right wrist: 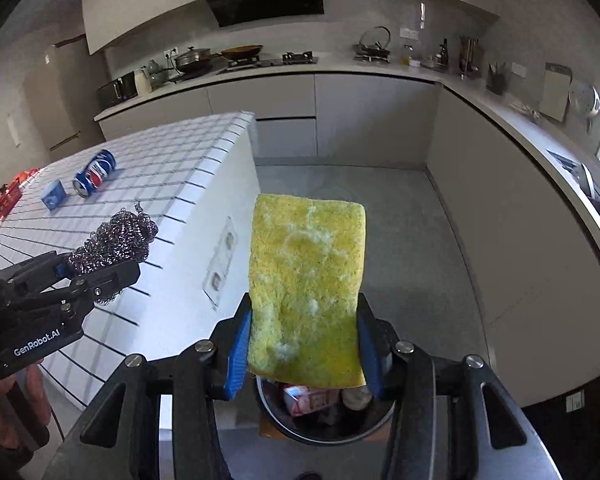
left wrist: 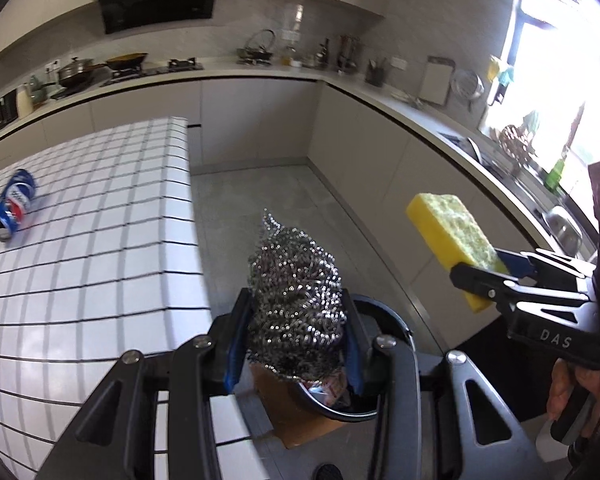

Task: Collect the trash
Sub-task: 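Lift the steel wool and yellow sponge and carry them toward the black bin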

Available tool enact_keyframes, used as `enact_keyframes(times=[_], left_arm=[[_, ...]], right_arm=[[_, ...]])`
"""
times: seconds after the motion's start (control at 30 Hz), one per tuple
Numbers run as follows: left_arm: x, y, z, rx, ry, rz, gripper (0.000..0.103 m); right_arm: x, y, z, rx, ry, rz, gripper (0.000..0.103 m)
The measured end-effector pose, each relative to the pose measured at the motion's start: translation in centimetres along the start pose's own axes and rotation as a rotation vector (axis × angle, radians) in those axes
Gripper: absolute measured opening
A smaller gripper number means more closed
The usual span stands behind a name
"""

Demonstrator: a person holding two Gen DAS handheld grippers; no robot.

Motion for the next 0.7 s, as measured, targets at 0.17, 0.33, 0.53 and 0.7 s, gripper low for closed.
enact_keyframes(times=[0.17,0.33,0.53,0.7], left_arm=[[2.7,2.1,-1.7,-0.056,0.006,-0.025,0.042],[5.1,4.0,-3.9,-0.1,-0.003,-0.031,0.042],[6.6,5.9,-5.9,-0.146,-0.027,-0.019,0.042],[7.1,7.2,-7.4,-0.171,-0.052,0.006,0.042]], right_arm=[[2.7,0.3,-2.1,-0.037,0.01,0.0,0.049],[5.1,1.8,-4.4,-0.095,0.004,0.002,0.049],[7.3,4.1,-6.7,-0.173,-0.02,0.024,0.049],[8.3,5.5,-7.5,-0.21,-0.048,0.047,0.049]])
Point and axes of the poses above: each gripper's, at about its wrist camera, not at the fingertips, and y roughly the way its jaws point, x to its right, z to its top, the point moved 2 cm from there along y, roughly the way its jaws point, and after that the axes turned 14 degrees about x, right-handed, at the moved point
